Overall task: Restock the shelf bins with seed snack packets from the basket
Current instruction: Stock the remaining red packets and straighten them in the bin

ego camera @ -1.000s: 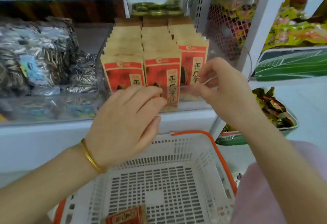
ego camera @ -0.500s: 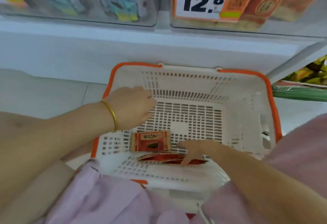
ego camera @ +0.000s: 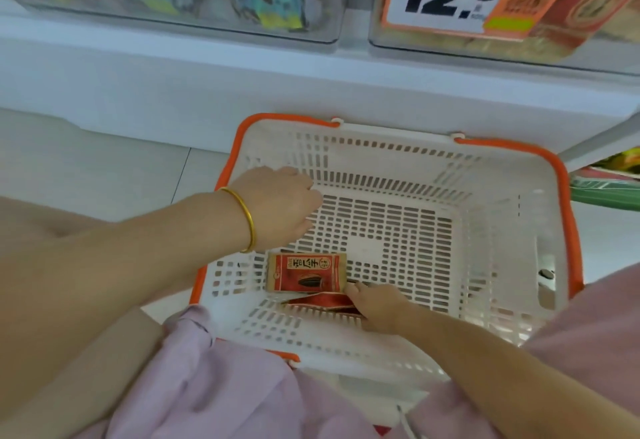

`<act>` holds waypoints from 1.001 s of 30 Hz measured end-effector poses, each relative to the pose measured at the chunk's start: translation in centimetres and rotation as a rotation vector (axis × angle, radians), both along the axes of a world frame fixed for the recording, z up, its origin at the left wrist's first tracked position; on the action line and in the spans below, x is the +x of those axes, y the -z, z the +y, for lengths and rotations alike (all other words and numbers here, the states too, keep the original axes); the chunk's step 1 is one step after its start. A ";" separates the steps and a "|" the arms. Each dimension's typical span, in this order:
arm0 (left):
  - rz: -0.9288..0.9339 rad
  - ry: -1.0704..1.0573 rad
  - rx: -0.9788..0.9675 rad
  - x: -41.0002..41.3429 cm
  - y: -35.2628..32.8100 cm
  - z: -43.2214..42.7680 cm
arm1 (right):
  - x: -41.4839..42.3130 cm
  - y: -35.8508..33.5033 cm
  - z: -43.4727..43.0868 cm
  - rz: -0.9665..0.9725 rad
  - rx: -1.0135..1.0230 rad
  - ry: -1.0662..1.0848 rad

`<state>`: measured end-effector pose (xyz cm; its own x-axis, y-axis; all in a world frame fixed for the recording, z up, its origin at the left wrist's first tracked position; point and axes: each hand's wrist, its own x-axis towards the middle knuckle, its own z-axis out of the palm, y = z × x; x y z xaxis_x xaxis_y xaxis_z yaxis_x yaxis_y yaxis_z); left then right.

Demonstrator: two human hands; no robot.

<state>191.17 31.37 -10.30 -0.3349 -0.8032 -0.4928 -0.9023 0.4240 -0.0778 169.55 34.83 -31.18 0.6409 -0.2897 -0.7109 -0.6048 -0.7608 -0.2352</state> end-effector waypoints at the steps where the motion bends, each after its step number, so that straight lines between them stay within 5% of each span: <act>1: -0.012 -0.006 0.012 0.0 0.0 0.0 | 0.0 0.2 0.1 0.011 -0.009 0.015; 5: -0.053 -0.047 0.078 -0.1 -0.1 -0.2 | -0.2 -0.4 -1.5 -0.049 0.187 0.311; 10: -0.031 -0.170 0.092 -1.0 -0.1 -1.4 | -0.9 -6.1 -7.8 -0.172 0.364 0.437; 16: 0.400 -0.580 0.126 -2.2 -0.6 -4.1 | -4.0 -14.7 -11.5 -0.375 0.669 0.756; 19: 0.541 -0.613 0.109 -3.2 -1.2 -5.1 | -5.6 -17.0 -11.6 -0.416 0.784 0.828; 22: 0.641 -0.634 0.095 -3.6 -2.0 -5.4 | -6.7 -17.9 -11.5 -0.409 0.757 0.873; 26: 0.792 -0.766 0.112 -3.5 -2.4 -5.1 | -8.1 -19.1 -12.1 -0.374 0.446 0.835; 30: 0.921 -0.905 0.154 -3.7 -2.6 -4.4 | -9.2 -21.5 -12.5 -0.607 0.449 0.964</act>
